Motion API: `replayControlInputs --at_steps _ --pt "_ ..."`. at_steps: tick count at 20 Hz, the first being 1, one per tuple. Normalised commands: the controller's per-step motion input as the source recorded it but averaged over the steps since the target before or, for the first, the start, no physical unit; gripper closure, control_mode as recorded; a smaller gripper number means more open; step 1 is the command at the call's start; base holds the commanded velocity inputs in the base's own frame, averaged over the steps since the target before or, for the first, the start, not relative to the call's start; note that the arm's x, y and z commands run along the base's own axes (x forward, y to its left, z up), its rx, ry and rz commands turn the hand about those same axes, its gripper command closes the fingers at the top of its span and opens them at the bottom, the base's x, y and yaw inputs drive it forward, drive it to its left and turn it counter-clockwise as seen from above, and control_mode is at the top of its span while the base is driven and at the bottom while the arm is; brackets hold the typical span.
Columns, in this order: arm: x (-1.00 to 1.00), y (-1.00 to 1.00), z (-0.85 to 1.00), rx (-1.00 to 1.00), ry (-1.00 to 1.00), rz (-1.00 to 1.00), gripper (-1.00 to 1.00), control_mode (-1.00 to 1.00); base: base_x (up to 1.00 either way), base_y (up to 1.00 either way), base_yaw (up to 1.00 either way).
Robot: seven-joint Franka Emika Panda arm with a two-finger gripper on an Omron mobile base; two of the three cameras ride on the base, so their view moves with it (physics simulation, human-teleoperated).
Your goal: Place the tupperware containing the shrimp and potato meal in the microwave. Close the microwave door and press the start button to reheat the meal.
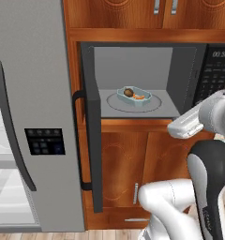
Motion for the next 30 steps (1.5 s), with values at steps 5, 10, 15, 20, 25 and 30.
replayControlInputs --at_steps 5,10,15,20,25,30 --pt "-0.49 0.74 0.37 -0.28 0.03 0.15 -1.0 -1.0 0.0 0.0 0.0" --pt "-0.41 0.81 0.27 -0.31 0.07 0.08 -1.0 -1.0 0.0 0.0 0.0" --pt "-0.4 0.77 0.02 -0.33 -0.03 0.06 -1.0 -1.0 0.0 0.0 0.0" --pt "-0.6 0.75 -0.24 -0.31 -0.2 0.02 -1.0 -1.0 0.0 0.0 0.0" --pt "-0.6 0.76 -0.25 -0.28 -0.17 0.0 -1.0 -1.0 0.0 0.0 0.0" --pt "-0.06 0.74 -0.01 -0.16 -0.02 0.0 -1.0 -1.0 0.0 0.0 0.0"
